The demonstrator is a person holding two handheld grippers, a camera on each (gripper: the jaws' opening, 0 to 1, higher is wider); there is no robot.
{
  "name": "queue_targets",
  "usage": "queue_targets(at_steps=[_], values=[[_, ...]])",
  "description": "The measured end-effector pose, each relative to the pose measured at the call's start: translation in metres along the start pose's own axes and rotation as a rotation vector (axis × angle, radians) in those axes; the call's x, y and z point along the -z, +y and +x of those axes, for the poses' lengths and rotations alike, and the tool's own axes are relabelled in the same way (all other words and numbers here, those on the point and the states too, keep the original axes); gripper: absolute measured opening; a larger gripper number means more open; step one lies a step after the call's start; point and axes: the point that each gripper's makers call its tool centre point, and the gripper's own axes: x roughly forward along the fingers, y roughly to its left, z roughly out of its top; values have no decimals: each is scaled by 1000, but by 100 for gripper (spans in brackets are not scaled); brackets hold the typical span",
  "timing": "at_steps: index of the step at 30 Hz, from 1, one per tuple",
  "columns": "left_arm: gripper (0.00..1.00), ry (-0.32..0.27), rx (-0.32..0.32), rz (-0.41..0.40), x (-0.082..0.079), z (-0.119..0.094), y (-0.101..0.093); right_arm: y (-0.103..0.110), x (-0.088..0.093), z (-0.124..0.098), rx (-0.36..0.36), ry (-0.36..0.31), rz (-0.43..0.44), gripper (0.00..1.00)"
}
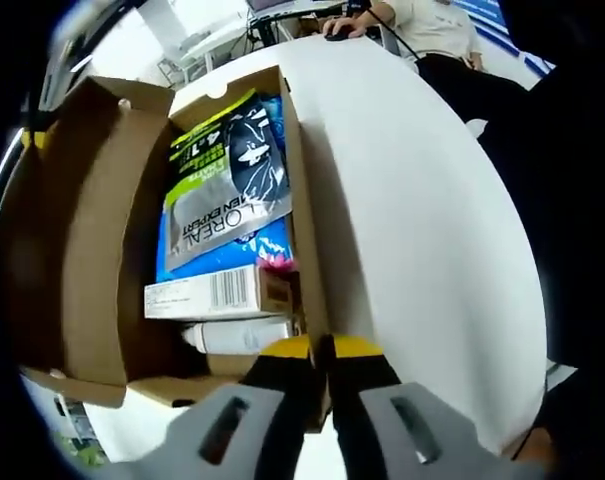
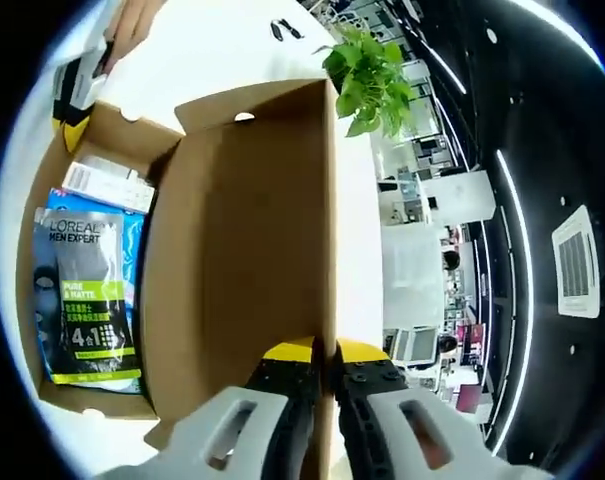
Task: Operate the shoe box by opening the lid, removing the specified soft item, and placing it in the target area until the item is outside and the box remains undamaged.
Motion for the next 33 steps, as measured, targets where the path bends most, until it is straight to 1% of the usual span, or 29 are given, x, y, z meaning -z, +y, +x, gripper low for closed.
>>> queue_targets(at_steps=[12, 17, 21, 31, 33], values=[[4, 3, -4, 7, 0, 0, 1, 1, 6, 19, -22, 30, 22, 8], [4, 3, -5, 7, -1, 0, 2, 1, 8, 26, -17, 45, 16, 9], [4, 7, -8, 8, 0, 0, 2, 2, 10, 36, 6, 67, 7, 12], [4, 4, -4, 5, 1, 0, 2, 2, 14, 46, 9, 68, 43, 14], [4, 2, -2, 4, 1, 0, 2, 2, 14, 46, 16, 72, 54, 16]])
